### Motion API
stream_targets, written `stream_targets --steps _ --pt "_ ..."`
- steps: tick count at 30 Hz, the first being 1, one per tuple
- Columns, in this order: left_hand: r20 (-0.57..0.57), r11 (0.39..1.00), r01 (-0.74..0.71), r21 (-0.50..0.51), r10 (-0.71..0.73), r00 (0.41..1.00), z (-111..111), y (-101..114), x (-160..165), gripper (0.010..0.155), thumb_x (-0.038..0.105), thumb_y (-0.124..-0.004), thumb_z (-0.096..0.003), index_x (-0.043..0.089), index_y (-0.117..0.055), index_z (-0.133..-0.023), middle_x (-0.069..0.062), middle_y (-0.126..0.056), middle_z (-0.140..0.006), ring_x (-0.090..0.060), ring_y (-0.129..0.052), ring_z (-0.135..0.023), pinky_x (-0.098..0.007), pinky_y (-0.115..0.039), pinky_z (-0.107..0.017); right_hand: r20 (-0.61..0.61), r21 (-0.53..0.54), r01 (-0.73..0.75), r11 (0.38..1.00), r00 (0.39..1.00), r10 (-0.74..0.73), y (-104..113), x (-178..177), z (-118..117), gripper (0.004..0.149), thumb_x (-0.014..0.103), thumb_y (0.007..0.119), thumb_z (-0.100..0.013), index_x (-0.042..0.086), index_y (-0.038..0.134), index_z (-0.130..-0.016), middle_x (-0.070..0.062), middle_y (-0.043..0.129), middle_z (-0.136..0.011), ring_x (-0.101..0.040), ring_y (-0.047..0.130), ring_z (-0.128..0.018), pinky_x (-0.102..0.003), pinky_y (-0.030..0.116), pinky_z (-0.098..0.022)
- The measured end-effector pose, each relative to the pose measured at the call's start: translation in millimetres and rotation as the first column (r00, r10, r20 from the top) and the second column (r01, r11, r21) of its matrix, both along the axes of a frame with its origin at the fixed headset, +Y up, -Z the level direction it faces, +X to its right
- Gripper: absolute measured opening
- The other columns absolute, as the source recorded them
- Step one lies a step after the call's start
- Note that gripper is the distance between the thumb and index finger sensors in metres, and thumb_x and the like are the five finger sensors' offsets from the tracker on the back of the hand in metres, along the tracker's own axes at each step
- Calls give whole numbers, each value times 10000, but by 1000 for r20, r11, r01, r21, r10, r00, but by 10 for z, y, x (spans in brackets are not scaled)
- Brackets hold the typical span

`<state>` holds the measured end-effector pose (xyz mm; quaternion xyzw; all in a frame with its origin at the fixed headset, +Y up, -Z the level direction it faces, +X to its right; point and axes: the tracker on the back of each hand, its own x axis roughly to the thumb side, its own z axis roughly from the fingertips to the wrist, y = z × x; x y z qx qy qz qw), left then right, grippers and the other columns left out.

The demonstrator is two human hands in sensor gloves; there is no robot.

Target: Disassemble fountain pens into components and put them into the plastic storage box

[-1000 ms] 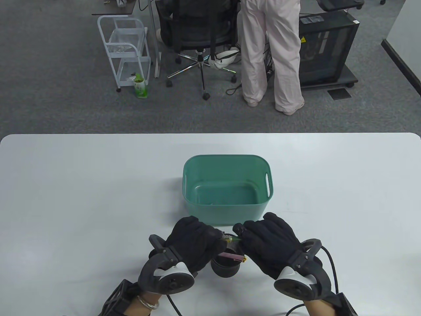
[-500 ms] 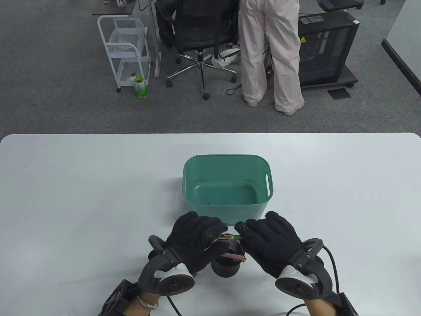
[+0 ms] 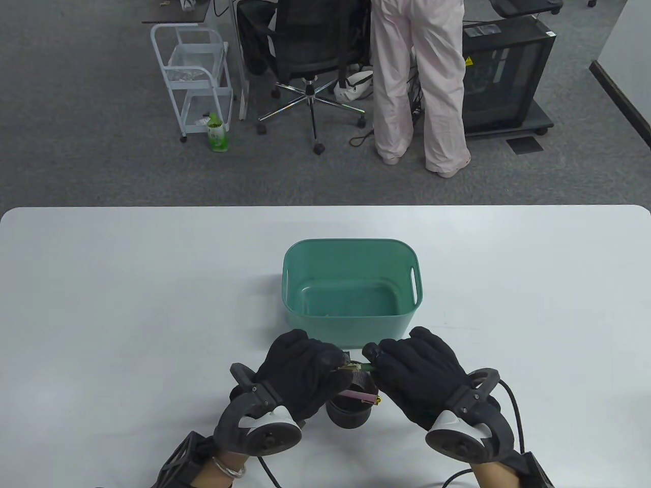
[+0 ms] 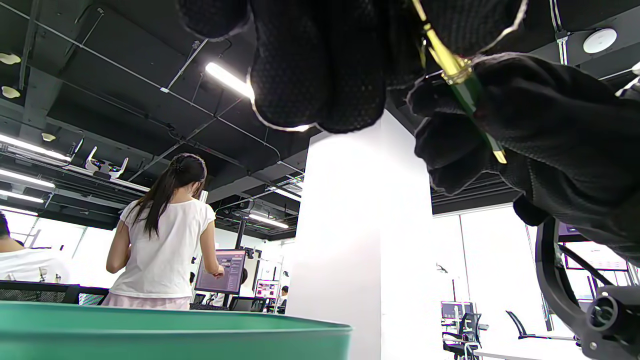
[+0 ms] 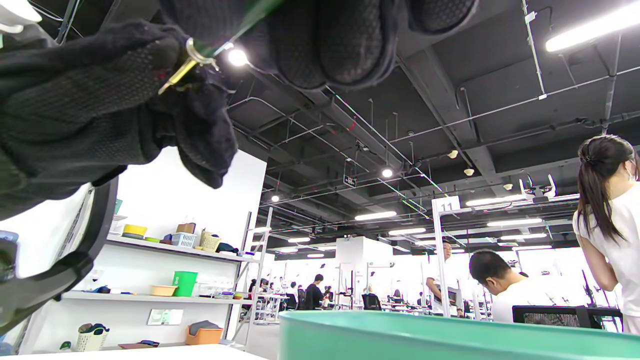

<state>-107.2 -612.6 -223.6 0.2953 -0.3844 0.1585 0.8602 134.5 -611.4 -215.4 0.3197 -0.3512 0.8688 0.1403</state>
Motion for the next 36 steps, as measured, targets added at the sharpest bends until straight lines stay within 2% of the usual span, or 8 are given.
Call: stream_targets --steps 9,16,23,28,36 --pt "8 1000 -6 -5 6 1000 -11 -1 -4 495 487 -568 -668 136 -885 -811 -46 -1041 -706 -229 -1001 -616 -502 -666 -719 -5 -1 0 1000 1000 0 -2 -6 3 428 463 690 -564 312 781 -954 67 817 -907 -121 846 -765 -465 601 -770" --pt "7 1000 -9 -6 9 1000 -16 -2 -9 507 489 -551 -669 139 -896 -795 -42 -1047 -688 -228 -1006 -601 -501 -673 -711 -6 -1 -1 1000 1000 1 -5 -10 3 428 464 689 -564 313 781 -954 67 818 -907 -120 845 -765 -464 602 -769" --pt "8 1000 -12 -13 12 1000 -22 -4 -20 550 520 -534 -669 138 -850 -906 -73 -1001 -817 -262 -964 -717 -522 -636 -741 -1 -2 -1 1000 1000 1 -4 -4 -2 428 464 688 -565 311 781 -954 66 819 -905 -120 846 -764 -464 603 -769" --pt "-3 1000 -7 -8 7 1000 -16 -2 -23 573 565 -625 -644 136 -748 -1003 -86 -932 -917 -270 -912 -804 -530 -599 -770 0 -4 -3 1000 1000 3 -6 -4 -5 429 464 689 -564 311 782 -953 67 818 -907 -121 846 -764 -465 603 -768" --pt "-8 1000 4 6 -4 1000 -2 0 -9 490 507 -711 -642 156 -718 -984 -57 -907 -934 -247 -900 -819 -521 -591 -781 3 -3 -2 1000 1000 2 -4 0 -9 429 464 688 -565 311 780 -955 67 818 -906 -121 847 -764 -465 603 -768"
